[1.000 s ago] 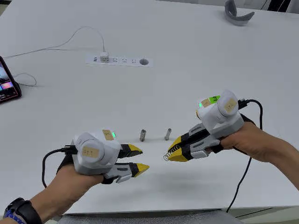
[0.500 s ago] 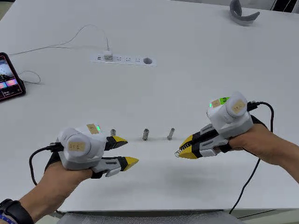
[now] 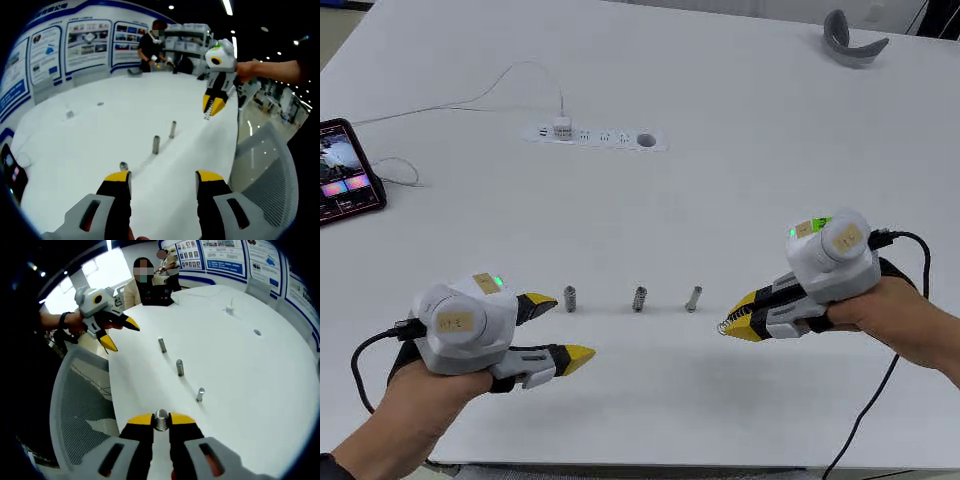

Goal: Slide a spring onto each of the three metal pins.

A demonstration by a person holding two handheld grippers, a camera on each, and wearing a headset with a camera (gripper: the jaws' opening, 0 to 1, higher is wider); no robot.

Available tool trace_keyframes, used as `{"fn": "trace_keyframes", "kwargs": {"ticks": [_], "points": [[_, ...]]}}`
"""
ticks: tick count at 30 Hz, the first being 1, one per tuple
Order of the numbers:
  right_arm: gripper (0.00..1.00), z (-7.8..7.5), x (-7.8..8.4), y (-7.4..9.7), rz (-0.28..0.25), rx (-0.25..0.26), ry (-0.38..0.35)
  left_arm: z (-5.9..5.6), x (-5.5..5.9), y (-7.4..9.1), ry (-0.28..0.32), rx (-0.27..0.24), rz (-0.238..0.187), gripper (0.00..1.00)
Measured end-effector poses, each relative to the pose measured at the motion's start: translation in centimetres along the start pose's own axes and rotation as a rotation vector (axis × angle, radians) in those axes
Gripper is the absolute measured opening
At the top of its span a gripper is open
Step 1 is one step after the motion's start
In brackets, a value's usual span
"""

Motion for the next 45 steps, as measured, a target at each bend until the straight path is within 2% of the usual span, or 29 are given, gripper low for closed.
{"fn": "trace_keyframes", "kwargs": {"ticks": [5,16,23,31,45], "points": [[0.13,-1.1,0.3,0.0,0.011,0.021,-0.010,0.8,0.5,0.6,0.022,-0.036,0.004,0.60],[0.13,-2.9,0.7,-0.1,0.049,0.068,-0.003,1.6,1.1,1.6,0.050,-0.072,0.005,0.63],[0.13,-3.8,-0.2,-0.5,0.055,0.080,0.011,1.6,1.4,2.4,0.069,-0.092,0.004,0.65],[0.13,-4.7,-1.9,-1.2,0.050,0.086,0.036,1.7,1.9,3.3,0.089,-0.109,0.007,0.67],[0.13,-5.4,-2.7,-3.4,0.063,0.070,0.046,2.4,2.5,4.7,0.120,-0.130,0.002,0.68]]}}
Point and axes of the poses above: the centre of the closed fingertips' face, and the gripper's own axes: y roughly backward along the fingers, z roughly to its left, x roughly out of its underside, the point moved 3 cm from there along y, roughly backward along the fingers, and after that the axes turned 3 degrees about x, right-handed, at the moved point
